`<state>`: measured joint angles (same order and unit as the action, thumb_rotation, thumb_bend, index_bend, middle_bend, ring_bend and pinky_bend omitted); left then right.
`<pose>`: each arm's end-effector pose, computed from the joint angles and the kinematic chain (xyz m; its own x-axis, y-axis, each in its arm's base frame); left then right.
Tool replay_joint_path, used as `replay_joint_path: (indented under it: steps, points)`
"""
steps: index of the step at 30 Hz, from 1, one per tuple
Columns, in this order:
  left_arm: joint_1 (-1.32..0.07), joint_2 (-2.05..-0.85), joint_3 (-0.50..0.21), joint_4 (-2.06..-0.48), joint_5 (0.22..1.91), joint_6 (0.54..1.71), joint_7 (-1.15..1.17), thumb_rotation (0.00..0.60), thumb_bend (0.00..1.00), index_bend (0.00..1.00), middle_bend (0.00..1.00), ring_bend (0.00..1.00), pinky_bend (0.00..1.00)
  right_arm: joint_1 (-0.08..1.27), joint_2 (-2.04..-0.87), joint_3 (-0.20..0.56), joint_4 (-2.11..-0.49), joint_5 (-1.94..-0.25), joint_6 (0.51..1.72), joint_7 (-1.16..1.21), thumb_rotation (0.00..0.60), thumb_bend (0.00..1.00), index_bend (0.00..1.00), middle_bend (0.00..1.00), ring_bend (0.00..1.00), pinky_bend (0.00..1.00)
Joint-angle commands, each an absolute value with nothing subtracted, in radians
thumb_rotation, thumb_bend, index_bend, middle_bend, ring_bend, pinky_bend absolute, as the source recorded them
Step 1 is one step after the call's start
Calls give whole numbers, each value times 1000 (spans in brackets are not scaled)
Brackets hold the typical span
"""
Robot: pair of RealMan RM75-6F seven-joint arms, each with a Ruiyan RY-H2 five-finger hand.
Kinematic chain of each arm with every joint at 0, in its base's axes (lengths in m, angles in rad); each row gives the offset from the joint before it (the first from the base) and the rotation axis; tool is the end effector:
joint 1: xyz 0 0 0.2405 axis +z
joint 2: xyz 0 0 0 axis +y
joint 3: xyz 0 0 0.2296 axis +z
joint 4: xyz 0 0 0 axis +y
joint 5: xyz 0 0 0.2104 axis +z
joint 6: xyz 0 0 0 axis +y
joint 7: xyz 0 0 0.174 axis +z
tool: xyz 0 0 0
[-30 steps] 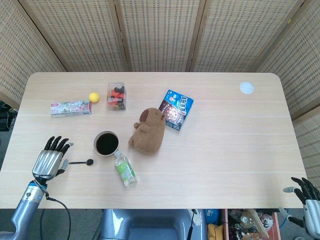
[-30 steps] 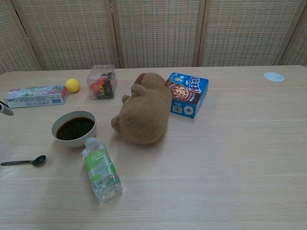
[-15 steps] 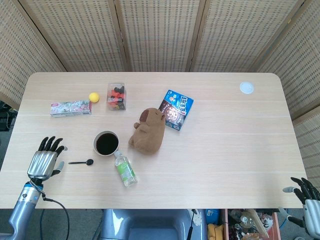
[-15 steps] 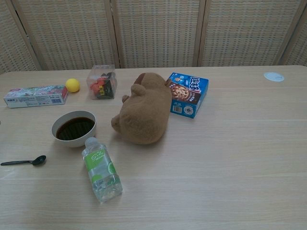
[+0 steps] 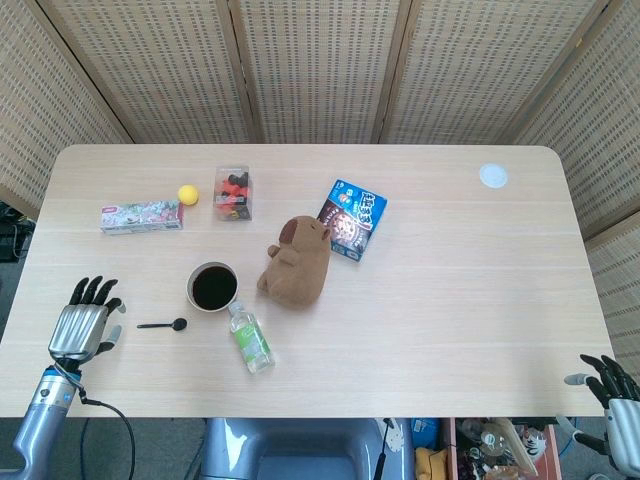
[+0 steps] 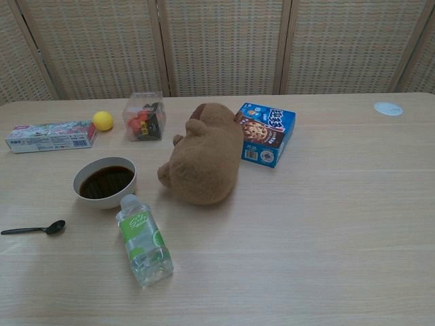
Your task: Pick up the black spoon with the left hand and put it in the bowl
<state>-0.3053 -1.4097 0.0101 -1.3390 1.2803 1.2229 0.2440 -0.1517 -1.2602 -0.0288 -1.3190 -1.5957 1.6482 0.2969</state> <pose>-0.3098 0.2593 0.0445 0.5716 0.2338 0.7865 0.8152 -0.0529 -0.5768 -0.3431 -0.1173 0.1371 0.2626 -0.0018 0.9649 -0.9599 0.1011 0.2614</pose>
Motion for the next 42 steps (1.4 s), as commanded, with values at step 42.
replay_joint_path:
  steps: [42]
  points:
    - [-335,-1639,-52,-1054,1239,1055,122,600,418,469,120,0,0,-157,-1255,-28,-1323,-1585,1647,291,600,299,429,267,130,217]
